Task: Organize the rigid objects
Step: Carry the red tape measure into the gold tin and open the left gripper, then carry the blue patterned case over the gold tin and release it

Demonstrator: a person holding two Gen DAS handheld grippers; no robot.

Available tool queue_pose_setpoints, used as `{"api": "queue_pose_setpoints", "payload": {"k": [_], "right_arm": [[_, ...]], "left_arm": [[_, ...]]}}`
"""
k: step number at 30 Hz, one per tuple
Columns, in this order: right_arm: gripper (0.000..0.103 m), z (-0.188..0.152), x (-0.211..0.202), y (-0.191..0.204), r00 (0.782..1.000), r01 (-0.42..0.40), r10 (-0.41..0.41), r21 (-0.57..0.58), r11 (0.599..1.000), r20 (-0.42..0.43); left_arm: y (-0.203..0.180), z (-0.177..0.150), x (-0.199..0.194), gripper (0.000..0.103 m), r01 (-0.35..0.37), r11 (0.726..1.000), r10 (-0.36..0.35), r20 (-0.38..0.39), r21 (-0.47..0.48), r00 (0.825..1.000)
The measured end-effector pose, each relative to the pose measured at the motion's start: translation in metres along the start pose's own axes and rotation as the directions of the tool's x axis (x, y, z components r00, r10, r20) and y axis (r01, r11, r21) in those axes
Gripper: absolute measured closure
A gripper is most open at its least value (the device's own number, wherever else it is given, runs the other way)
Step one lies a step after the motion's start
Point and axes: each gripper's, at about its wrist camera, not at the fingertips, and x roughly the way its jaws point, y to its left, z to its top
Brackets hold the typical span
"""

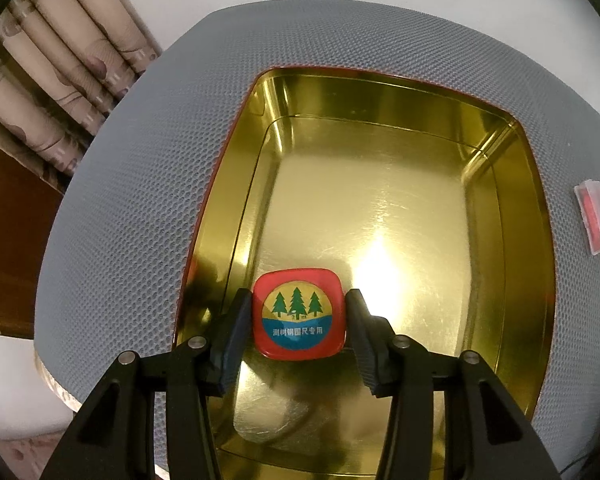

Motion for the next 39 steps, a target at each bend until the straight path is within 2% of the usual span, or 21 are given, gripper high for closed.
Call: {"api": "queue_pose_setpoints", "payload": {"k": [7, 16, 27, 29, 39], "right_arm": [[0.066, 0.0, 0.0, 0.0, 1.0, 0.0, 0.0, 0.0, 1.0, 0.0], [0.066, 0.0, 0.0, 0.0, 1.0, -0.001, 0.001, 0.002, 1.0, 0.0], [0.066, -0.001, -0.003, 0.003, 1.0, 0.001, -0.001, 0.001, 1.0, 0.0], [0.066, -0.001, -0.002, 0.003, 1.0, 0.003, -0.003, 0.0, 1.0, 0.001], [0.067, -0.003, 0.0, 0.006, 1.0, 0.009, -0.009, -0.005, 1.0, 0.0]], "left_arm": [[-0.004, -0.001, -0.016, 0.055, 0.017, 1.0, -0.017, 0.038, 0.001, 0.999], [-0.006, -0.007, -0.05, 0.051, 0.024, 1.0, -0.024, 0.135, 0.0, 0.991], [0.002, -0.045, -0.085, 0.047, 0.018, 1.0, -0.017, 0.249, -0.002, 0.968], [0.005, -0.051, -0.088, 0.042, 0.026, 1.0, -0.022, 0.261, -0.012, 0.965], [0.024, -0.067, -0.084, 0.041, 0.041, 0.998, -0.024, 0.282, -0.053, 0.959]]}}
